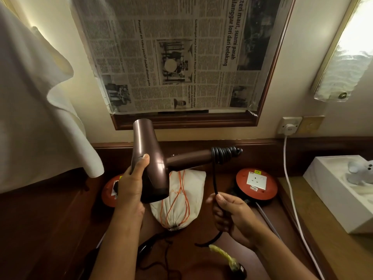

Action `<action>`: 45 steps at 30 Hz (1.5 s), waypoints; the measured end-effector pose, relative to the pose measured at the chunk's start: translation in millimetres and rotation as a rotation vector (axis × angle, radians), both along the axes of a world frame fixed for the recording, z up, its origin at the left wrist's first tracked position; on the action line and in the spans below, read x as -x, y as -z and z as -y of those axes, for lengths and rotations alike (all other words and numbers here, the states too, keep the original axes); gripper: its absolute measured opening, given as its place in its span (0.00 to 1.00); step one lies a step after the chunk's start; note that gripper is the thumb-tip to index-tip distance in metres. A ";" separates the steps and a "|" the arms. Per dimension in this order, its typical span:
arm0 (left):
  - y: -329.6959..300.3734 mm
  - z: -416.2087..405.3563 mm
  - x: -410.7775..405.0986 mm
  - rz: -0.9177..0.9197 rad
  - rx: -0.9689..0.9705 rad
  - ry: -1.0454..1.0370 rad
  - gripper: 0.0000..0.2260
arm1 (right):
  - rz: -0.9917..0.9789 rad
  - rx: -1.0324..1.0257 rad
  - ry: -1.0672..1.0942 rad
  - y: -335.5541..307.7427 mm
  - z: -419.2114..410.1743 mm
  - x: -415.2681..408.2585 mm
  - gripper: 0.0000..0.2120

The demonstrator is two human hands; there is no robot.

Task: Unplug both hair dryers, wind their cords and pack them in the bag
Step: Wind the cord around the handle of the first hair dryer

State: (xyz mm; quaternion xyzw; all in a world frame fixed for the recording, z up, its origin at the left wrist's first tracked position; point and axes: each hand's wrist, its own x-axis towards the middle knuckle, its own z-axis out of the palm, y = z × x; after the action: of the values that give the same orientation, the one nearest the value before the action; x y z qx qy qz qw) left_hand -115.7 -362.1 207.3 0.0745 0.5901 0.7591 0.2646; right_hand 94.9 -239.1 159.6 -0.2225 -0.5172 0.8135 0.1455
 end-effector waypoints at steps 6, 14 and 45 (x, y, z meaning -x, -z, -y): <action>-2.9 7.2 -0.2 0.037 -0.018 0.050 0.23 | 0.158 -0.157 0.068 7.0 -6.3 4.2 0.21; -10.3 12.7 -1.3 -0.004 -0.011 0.097 0.22 | 0.126 -0.194 0.033 18.4 -28.6 3.6 0.18; -8.3 23.7 -8.0 -0.118 0.127 0.323 0.36 | 0.371 -1.255 0.109 -91.7 -107.0 17.8 0.04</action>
State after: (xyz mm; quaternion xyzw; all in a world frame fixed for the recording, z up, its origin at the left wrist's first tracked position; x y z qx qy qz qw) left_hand -107.7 -385.7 215.6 0.1959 0.6317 0.6624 0.3519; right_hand 77.1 -132.1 251.3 -0.2580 -0.8980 0.2968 0.1972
